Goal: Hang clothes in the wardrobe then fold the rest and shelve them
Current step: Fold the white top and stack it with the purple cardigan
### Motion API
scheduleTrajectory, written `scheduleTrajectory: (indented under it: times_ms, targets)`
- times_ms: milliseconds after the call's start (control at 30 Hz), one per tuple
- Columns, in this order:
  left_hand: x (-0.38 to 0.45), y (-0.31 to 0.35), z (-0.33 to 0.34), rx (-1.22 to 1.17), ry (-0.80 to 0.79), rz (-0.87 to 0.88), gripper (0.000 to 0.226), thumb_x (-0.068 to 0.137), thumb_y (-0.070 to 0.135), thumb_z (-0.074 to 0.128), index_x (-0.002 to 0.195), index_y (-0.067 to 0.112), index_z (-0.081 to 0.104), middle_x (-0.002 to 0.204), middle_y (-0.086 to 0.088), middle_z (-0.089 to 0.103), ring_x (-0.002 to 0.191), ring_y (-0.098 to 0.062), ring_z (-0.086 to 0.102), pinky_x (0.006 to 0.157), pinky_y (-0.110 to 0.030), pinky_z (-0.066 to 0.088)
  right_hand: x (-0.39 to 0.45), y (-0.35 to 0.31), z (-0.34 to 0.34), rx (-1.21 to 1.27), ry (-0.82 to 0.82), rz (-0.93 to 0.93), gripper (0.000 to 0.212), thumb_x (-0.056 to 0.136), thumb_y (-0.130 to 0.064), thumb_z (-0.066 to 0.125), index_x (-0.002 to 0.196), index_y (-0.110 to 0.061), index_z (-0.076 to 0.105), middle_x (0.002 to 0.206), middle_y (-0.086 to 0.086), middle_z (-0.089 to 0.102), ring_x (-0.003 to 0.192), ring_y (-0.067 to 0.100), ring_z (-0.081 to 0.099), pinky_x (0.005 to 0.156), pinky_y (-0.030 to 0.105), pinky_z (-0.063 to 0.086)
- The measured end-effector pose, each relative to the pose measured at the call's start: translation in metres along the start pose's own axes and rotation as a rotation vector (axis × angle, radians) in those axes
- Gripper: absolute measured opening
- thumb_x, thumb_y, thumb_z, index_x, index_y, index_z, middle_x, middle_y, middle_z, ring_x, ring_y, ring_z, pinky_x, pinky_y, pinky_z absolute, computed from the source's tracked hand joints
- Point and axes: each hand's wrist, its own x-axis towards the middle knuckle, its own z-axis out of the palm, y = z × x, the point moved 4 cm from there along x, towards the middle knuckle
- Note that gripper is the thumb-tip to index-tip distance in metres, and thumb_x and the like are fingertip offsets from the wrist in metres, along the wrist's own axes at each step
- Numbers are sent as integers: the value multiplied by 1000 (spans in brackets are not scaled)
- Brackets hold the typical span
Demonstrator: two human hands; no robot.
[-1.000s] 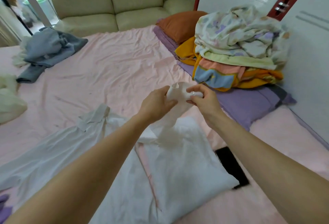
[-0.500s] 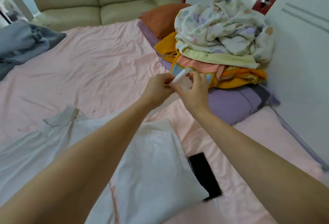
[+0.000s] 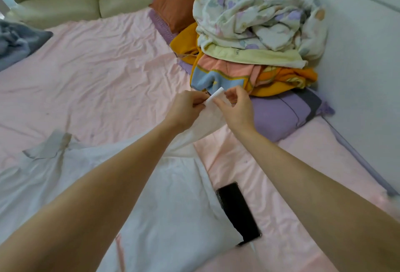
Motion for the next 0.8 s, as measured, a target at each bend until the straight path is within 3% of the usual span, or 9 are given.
scheduleTrajectory:
  times_ms: [67, 200, 300, 367, 467, 600, 667, 733, 800]
  targets:
    - [4, -1, 3, -9, 2, 26, 35, 78, -9, 53, 97, 11, 75, 85, 7, 68, 84, -10, 63, 76, -18, 46, 3, 6, -1, -1, 28, -21, 30, 79, -25, 75, 99, -9, 60, 97, -3, 52, 93, 18, 53, 79, 28, 43]
    - [8, -11, 12, -39, 6, 21, 31, 79, -11, 54, 96, 6, 74, 83, 7, 66, 76, 0, 58, 68, -4, 39, 5, 20, 2, -83, 26, -61, 27, 79, -24, 76, 73, -2, 61, 78, 2, 49, 75, 18, 49, 65, 26, 34]
    - [9, -15, 17, -36, -16, 35, 30, 80, -9, 54, 96, 7, 74, 84, 8, 67, 78, -2, 60, 70, -5, 41, 7, 24, 5, -82, 2, -39, 43, 85, -32, 70, 57, -5, 52, 57, -2, 42, 63, 16, 43, 55, 26, 24]
    - [8, -17, 22, -39, -51, 55, 31, 80, -8, 54, 97, 8, 74, 86, 8, 69, 80, -2, 63, 74, -9, 45, 10, 28, 11, -46, -70, 118, 52, 90, -40, 62, 52, -9, 44, 50, -1, 37, 55, 13, 36, 50, 26, 24]
    - [4, -26, 30, -44, -69, 39, 34, 83, -8, 55, 108, 8, 72, 101, 1, 72, 95, -7, 66, 82, -8, 45, 12, 46, 25, 111, -193, 404, 40, 90, -37, 63, 65, -8, 52, 67, 7, 49, 65, 16, 47, 60, 30, 35]
    - [-4, -45, 40, 110, 25, 24, 53, 92, 9, 57, 143, 11, 43, 148, -5, 44, 135, -21, 39, 111, -23, 28, 29, 46, 12, 180, -51, 224, 27, 93, -22, 60, 72, -4, 57, 70, 10, 51, 66, 16, 46, 55, 29, 36]
    - [-12, -51, 46, 173, 41, 45, 60, 93, 21, 52, 149, 11, 32, 156, -8, 28, 144, -24, 24, 117, -29, 19, 40, 61, 5, 147, 3, 192, 18, 93, -14, 55, 96, 0, 67, 92, 8, 68, 84, 18, 61, 73, 31, 48]
    - [-23, -60, 63, 287, -72, 44, 68, 93, 34, 46, 153, 14, 20, 161, -8, 12, 148, -25, 10, 120, -37, 12, 45, 92, 6, -16, -56, 267, 34, 93, -11, 51, 126, -6, 60, 122, 11, 64, 112, 26, 58, 94, 36, 48]
    - [-30, -77, 83, 427, -245, -28, 76, 95, 40, 47, 155, 20, 4, 162, -4, -4, 149, -24, -6, 121, -40, 3, 47, 121, 5, -119, -101, 296, 41, 94, -12, 48, 135, -11, 54, 132, 13, 58, 121, 30, 52, 100, 41, 43]
